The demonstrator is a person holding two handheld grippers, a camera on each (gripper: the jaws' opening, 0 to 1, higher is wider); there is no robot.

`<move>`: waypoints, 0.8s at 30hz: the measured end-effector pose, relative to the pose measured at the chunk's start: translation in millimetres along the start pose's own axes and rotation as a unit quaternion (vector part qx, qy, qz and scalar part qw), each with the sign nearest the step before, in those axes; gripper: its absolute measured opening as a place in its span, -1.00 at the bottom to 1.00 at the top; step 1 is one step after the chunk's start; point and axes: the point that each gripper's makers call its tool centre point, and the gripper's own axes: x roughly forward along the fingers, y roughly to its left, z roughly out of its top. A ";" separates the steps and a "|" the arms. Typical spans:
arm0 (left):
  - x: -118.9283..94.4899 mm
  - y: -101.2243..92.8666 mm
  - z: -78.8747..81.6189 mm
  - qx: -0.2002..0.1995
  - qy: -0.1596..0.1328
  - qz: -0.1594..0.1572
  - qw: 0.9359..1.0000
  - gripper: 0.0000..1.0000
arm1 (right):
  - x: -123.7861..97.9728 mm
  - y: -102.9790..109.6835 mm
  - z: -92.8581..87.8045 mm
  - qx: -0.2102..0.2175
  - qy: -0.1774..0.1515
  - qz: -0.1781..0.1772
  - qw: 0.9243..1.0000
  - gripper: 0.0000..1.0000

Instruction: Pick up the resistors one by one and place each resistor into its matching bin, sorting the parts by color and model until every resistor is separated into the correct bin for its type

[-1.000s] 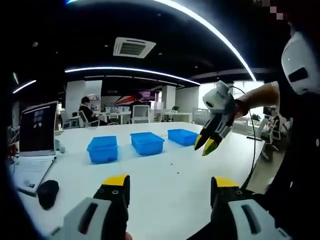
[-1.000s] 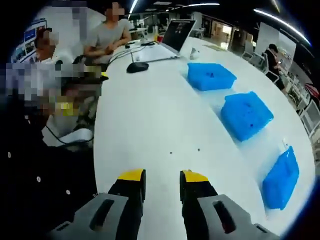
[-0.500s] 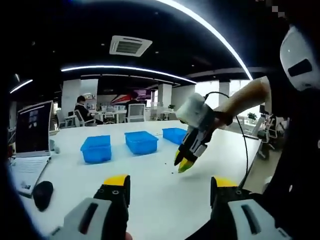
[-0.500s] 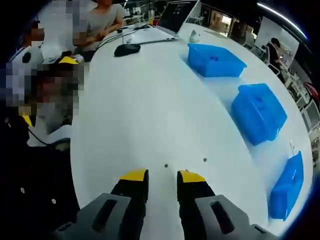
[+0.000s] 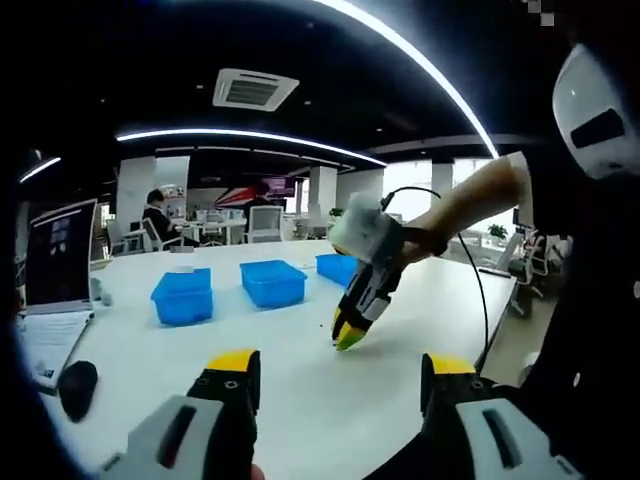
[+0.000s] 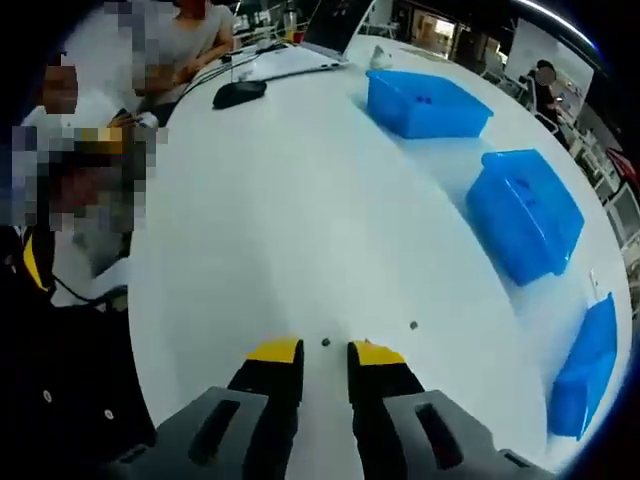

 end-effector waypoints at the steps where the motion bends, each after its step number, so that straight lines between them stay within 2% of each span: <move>1: -0.1 0.9 -0.4 0.000 0.001 0.002 1.000 0.32 | 0.8 -0.3 1.1 -0.004 -0.001 -0.002 1.000 -0.62; 3: 0.1 1.8 -1.1 0.000 0.002 0.002 1.000 0.32 | 1.5 -1.5 1.8 -0.030 0.001 -0.010 0.999 -0.65; 12: 3.0 0.6 -4.7 0.000 0.006 0.001 1.000 0.31 | 3.7 2.1 3.1 -0.067 0.004 -0.008 0.998 -0.86; 16: 3.5 -0.7 -4.3 0.001 0.005 0.000 1.000 0.31 | 3.8 2.1 3.9 -0.101 0.009 -0.013 0.995 -0.90; 21: 3.8 -2.1 -3.0 0.001 0.003 0.001 1.000 0.30 | 2.4 1.3 3.4 -0.119 0.004 -0.012 0.993 -0.93; 24: 4.2 -3.7 -1.2 0.001 0.003 -0.001 1.000 0.31 | -5.2 -0.9 4.8 -0.115 -0.008 -0.011 0.993 -0.93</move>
